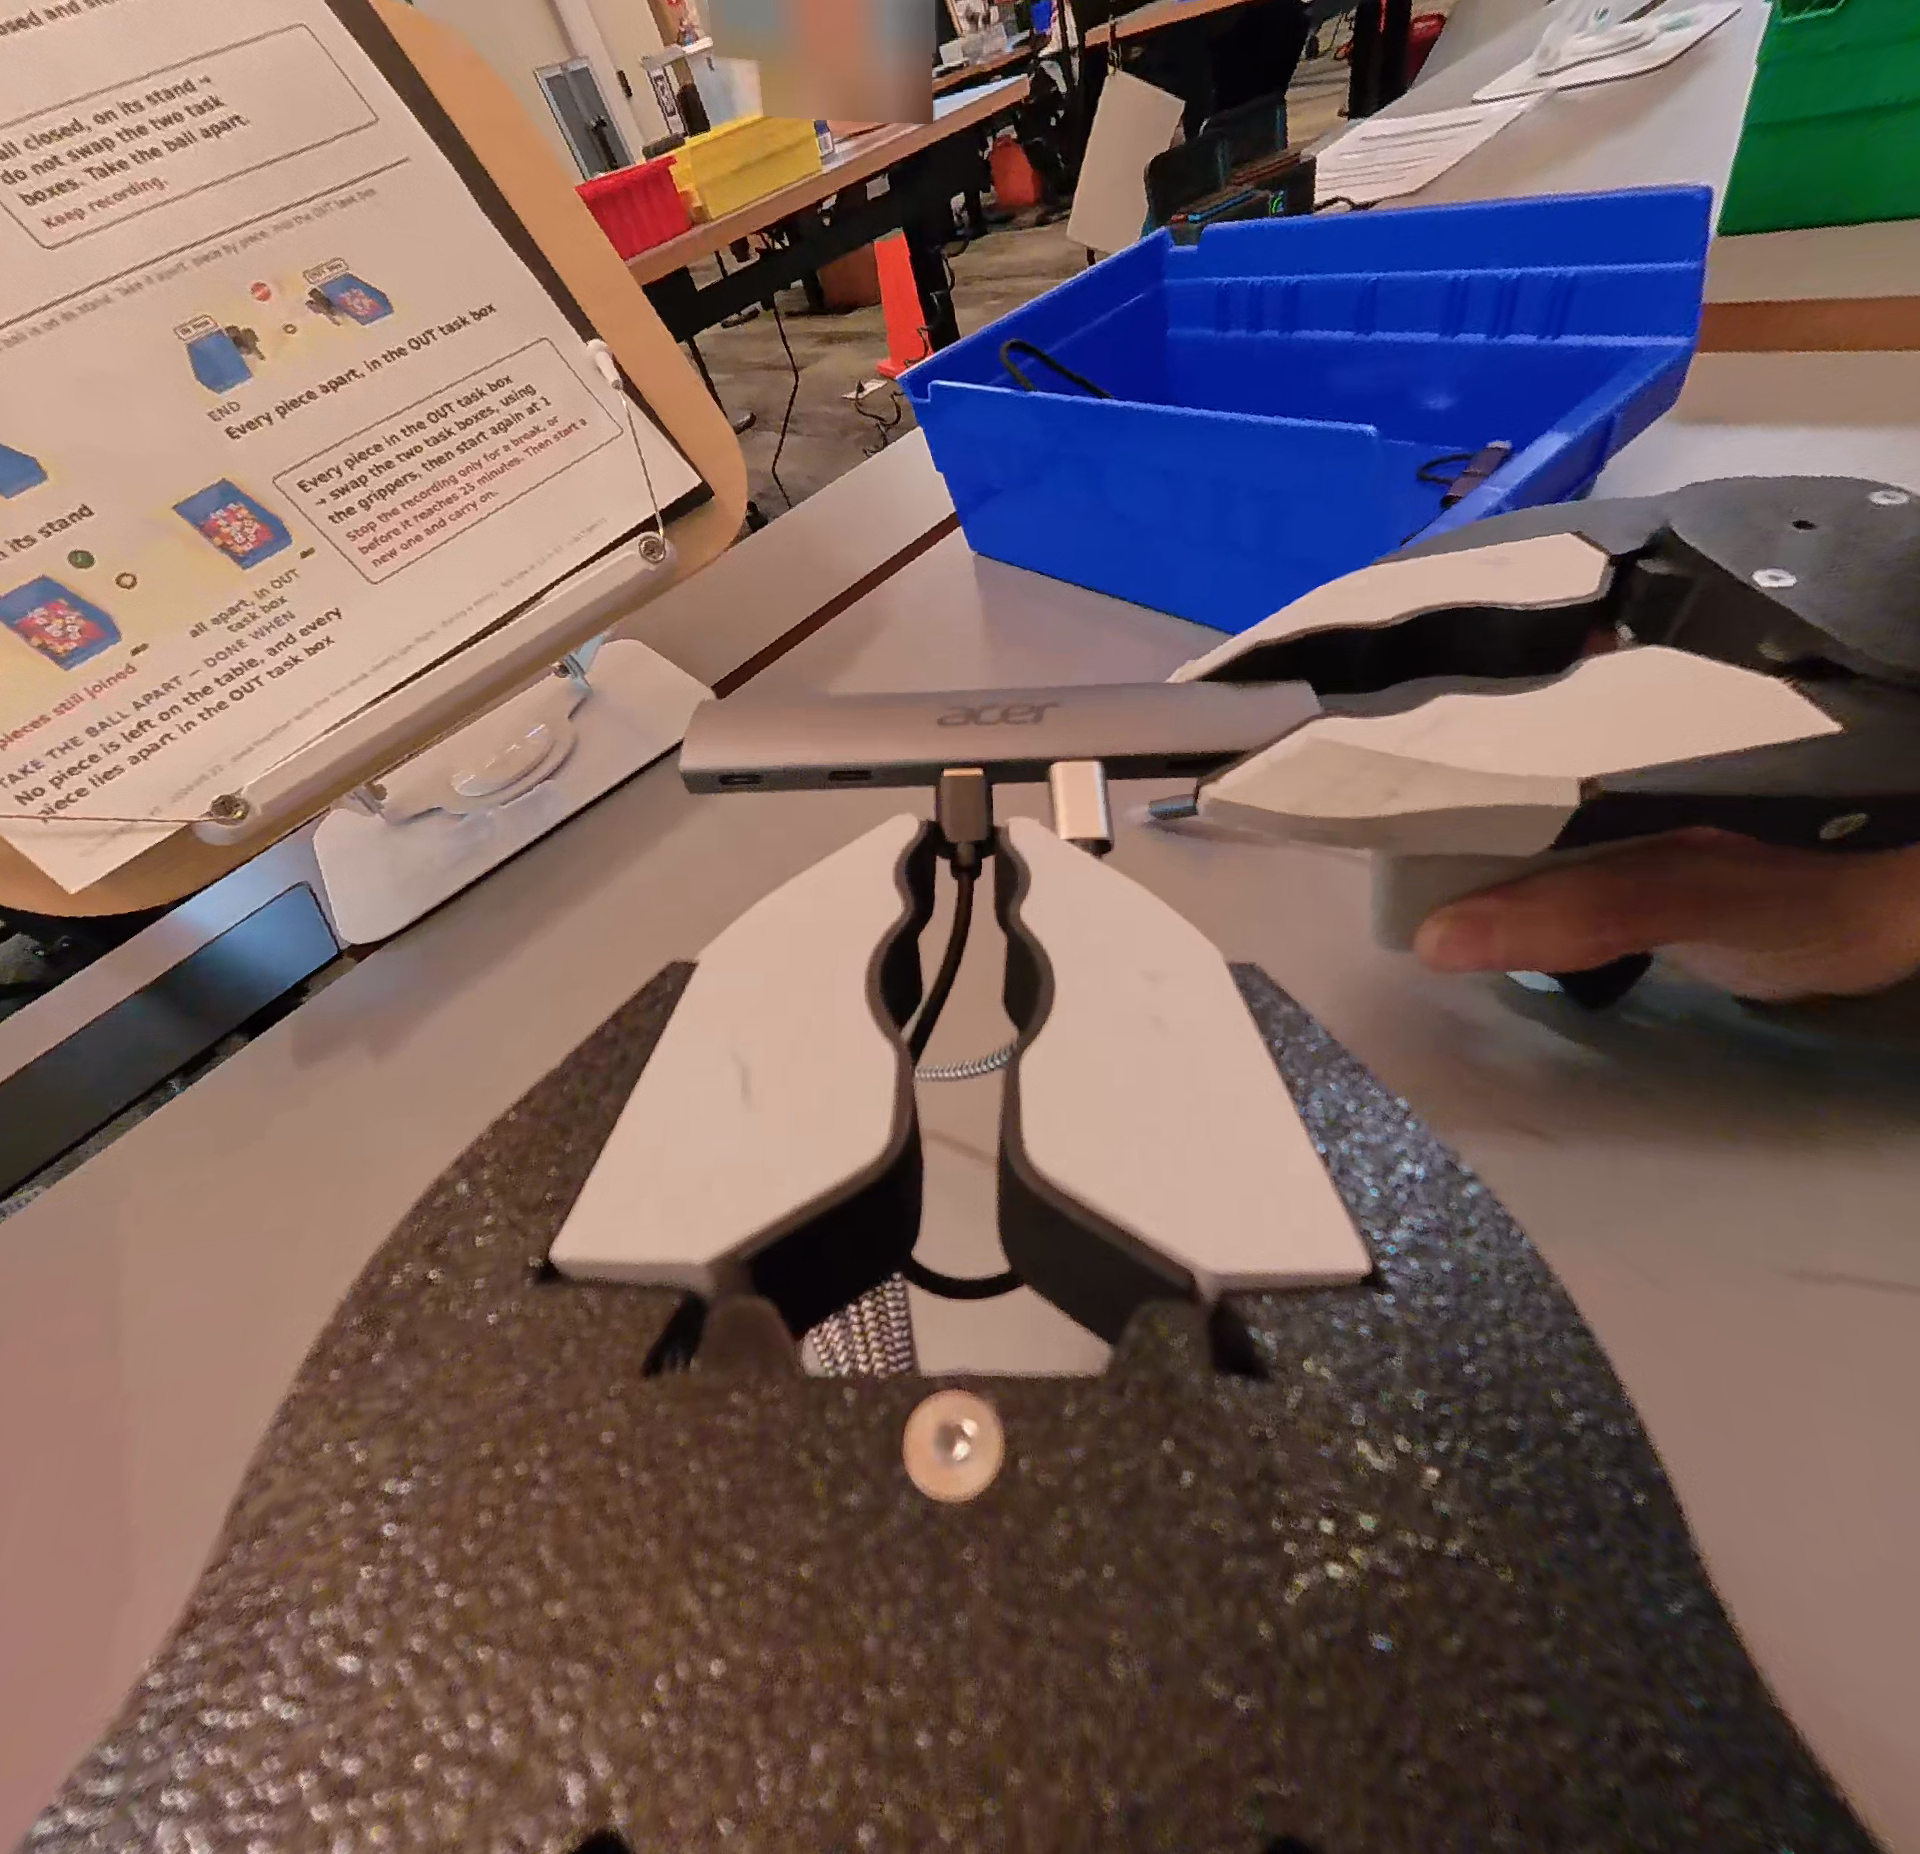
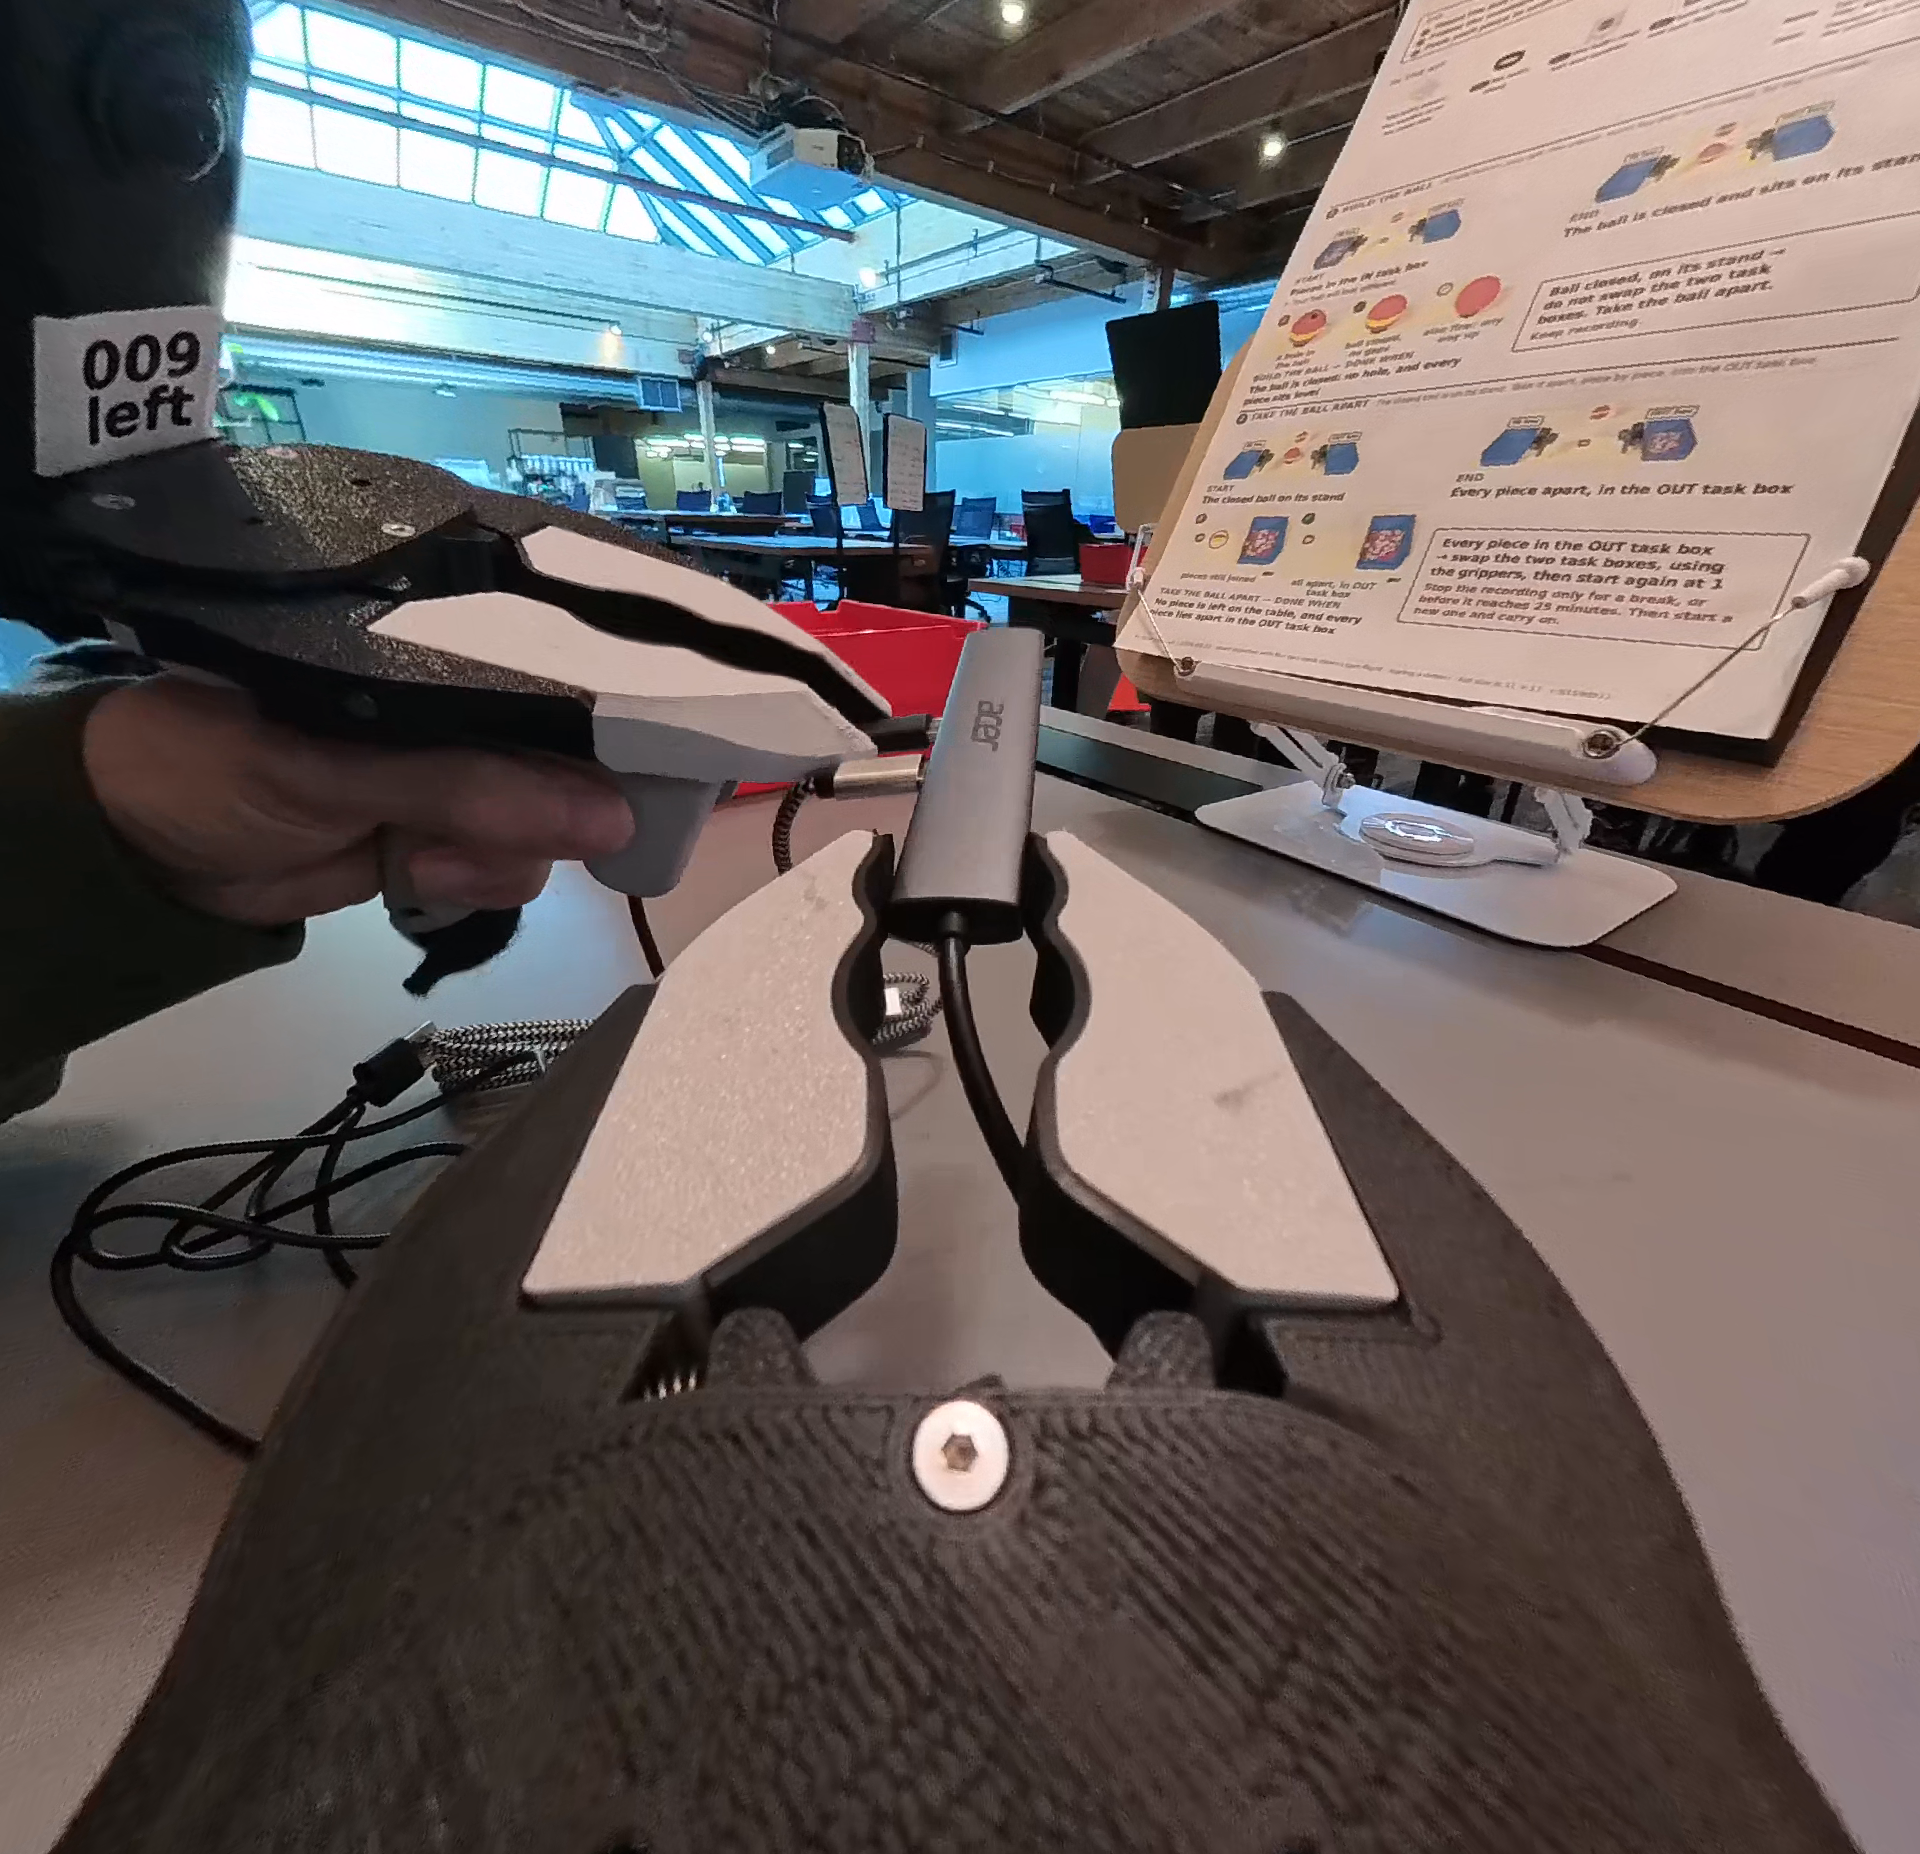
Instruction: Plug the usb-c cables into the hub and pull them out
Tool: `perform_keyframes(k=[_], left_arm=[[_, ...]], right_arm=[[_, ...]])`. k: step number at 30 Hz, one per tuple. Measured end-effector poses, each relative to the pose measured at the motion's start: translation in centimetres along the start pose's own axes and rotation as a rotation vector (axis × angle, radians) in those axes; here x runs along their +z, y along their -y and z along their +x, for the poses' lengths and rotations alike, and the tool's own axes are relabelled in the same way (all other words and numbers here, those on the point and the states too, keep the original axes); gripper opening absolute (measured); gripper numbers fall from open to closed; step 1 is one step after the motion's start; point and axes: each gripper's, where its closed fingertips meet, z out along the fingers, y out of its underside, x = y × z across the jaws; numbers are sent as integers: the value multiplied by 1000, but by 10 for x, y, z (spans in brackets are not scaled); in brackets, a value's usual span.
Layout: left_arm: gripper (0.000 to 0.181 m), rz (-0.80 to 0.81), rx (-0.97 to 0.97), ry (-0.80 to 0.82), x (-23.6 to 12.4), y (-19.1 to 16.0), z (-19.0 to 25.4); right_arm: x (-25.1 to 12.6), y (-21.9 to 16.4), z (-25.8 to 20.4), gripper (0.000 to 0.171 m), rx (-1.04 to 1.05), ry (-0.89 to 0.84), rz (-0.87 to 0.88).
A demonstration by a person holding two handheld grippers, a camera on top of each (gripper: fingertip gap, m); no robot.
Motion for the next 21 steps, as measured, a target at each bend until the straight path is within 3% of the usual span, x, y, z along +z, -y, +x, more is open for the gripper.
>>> perform_keyframes(k=[13,21], left_arm=[[9,-23,52,-23,-5,2,-5],[10,44,-41,46,-1,10,3]], right_arm=[[5,-7,-10,27,-73,19,-55],[-2,7,4,26,13,-32,58]])
